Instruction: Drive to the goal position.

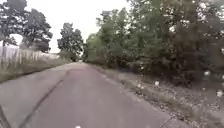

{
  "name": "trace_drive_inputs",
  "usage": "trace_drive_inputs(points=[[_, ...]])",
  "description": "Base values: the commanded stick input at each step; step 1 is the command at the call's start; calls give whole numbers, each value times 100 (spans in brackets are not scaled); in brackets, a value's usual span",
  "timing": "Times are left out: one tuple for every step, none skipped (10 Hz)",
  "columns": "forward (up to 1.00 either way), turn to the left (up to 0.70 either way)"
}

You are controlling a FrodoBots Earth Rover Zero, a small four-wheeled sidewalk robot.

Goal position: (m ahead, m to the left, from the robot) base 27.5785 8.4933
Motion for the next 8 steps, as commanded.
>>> trace_drive_inputs(points=[[100,-4],[100,-2],[100,-1],[100,-1],[100,0],[100,0],[100,0],[100,0]])
